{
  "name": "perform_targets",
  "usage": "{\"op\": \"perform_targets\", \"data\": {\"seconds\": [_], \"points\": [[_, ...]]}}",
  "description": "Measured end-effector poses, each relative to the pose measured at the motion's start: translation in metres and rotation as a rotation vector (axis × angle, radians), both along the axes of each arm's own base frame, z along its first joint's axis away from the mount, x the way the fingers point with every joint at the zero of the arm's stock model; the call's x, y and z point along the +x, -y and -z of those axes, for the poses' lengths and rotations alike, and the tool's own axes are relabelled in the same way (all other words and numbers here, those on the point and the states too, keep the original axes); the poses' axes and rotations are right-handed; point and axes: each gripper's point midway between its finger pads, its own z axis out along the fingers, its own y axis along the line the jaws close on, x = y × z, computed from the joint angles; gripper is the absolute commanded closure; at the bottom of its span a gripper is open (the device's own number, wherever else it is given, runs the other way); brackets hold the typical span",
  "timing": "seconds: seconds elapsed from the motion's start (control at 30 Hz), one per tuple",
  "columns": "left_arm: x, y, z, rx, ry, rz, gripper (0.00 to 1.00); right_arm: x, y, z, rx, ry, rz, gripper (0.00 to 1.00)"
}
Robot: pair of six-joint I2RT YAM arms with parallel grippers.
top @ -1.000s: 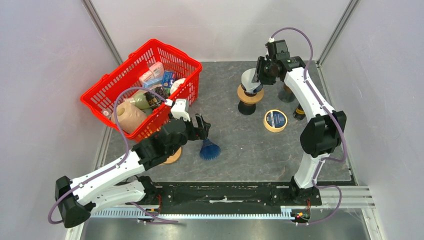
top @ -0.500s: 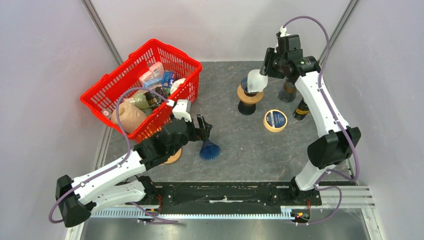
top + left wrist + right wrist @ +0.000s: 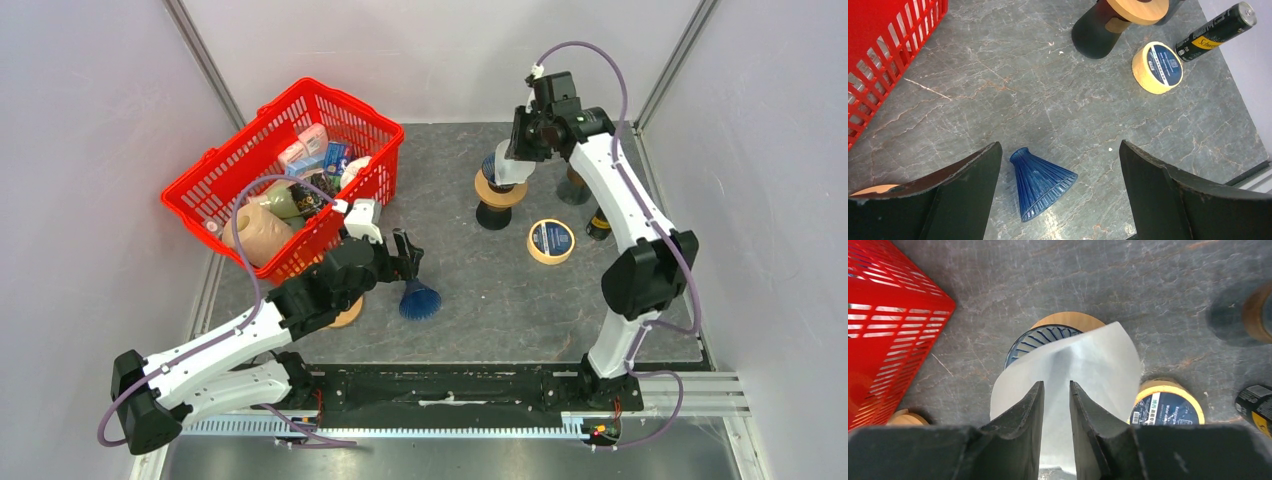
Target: Place the coffee filter in the dripper
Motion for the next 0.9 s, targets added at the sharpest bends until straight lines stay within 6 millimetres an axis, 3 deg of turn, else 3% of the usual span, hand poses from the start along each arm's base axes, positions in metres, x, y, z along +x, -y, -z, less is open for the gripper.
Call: {"op": "perform_targets", "data": {"seconds": [0.27,0.57,0.9], "points": [[0.000,-0.002,0.000,0.004,0.000,-0.007,0.06,0.010,-0.011,0.047,-0.049,-0.116,-0.019,0.70],[-0.001,-0.004,-0.005,-0.007,0.011,-0.011,0.06,0.024,-0.010,0.057,-0.088,-0.124,-0.023,0.72],[-0.001,-0.004,-0.004,-0.006,0.010,-0.011,0.06,0.016,-0.011,0.072,-0.124,-0.175,-0.055,0.73]]}}
